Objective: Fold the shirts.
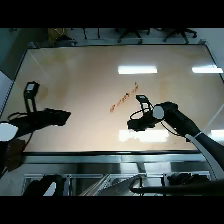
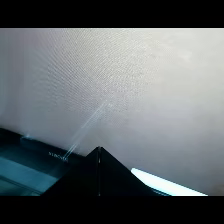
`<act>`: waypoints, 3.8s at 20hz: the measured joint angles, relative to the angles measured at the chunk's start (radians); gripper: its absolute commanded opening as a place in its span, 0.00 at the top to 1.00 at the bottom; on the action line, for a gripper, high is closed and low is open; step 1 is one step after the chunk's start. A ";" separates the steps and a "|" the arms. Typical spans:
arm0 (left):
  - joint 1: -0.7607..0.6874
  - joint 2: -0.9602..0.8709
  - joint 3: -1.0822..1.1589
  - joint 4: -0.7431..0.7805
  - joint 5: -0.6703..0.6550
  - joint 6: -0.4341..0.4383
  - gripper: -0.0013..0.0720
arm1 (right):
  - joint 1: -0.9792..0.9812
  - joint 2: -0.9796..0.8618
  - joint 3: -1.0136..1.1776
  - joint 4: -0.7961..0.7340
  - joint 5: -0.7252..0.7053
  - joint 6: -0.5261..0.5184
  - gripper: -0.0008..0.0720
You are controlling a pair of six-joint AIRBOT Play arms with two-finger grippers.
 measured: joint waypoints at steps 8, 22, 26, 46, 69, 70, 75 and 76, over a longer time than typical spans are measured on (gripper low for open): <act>0.459 -0.175 0.070 0.520 0.033 -0.153 0.03 | 0.000 -0.036 0.000 0.014 -0.108 -0.060 0.16; 0.727 -0.692 0.120 0.621 -0.148 -0.203 0.97 | 0.000 -0.040 0.000 0.016 -0.287 -0.083 0.43; 0.665 -0.698 0.286 0.595 -0.260 -0.214 0.97 | 0.000 -0.040 0.000 0.016 -0.294 -0.083 0.79; -0.276 -0.512 0.390 -0.093 -0.101 -0.179 0.07 | -0.291 0.135 0.034 -0.064 0.021 -0.083 0.53; -0.502 -0.402 -0.305 -0.365 0.394 -0.182 0.08 | -0.297 -0.367 0.049 0.662 -0.146 -0.662 0.32; -0.513 -0.434 -0.285 -0.368 0.407 -0.182 0.25 | -0.293 -0.378 0.049 0.675 -0.154 -0.669 0.32; -0.534 -0.531 -0.176 -0.374 0.386 -0.165 0.96 | -0.282 -0.426 0.049 0.728 -0.183 -0.721 0.96; -0.533 -0.531 -0.161 -0.377 0.375 -0.158 0.96 | -0.282 -0.428 0.050 0.745 -0.184 -0.739 0.96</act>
